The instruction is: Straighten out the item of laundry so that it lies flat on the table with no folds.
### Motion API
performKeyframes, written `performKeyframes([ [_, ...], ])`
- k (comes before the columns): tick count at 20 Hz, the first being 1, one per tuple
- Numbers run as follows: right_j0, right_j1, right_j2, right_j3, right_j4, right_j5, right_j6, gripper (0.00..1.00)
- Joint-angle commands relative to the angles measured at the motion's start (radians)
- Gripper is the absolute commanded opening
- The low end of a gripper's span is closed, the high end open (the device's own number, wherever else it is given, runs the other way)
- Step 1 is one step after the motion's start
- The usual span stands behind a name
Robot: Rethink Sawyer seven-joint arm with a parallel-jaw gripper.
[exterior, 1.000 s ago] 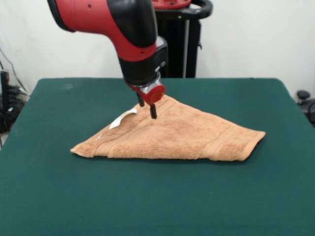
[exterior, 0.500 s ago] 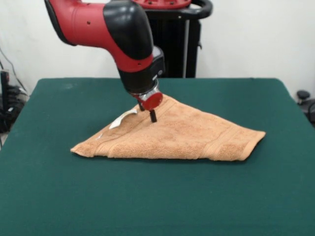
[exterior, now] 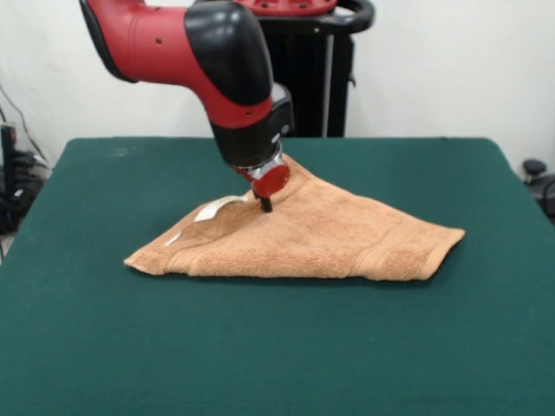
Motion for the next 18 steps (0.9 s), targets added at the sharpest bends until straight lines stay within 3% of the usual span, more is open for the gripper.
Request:
performKeyframes([
  [1, 0.017, 0.146, 0.035, 0.025, -0.086, -0.152, -0.002, 0.00],
  [8, 0.037, 0.125, 0.020, 0.045, -0.051, -0.112, 0.044, 0.00],
  [13, 0.000, 0.072, 0.094, 0.167, 0.022, 0.067, 0.021, 0.00],
  [18, -0.012, 0.052, 0.163, 0.274, 0.077, 0.090, 0.046, 0.00],
])
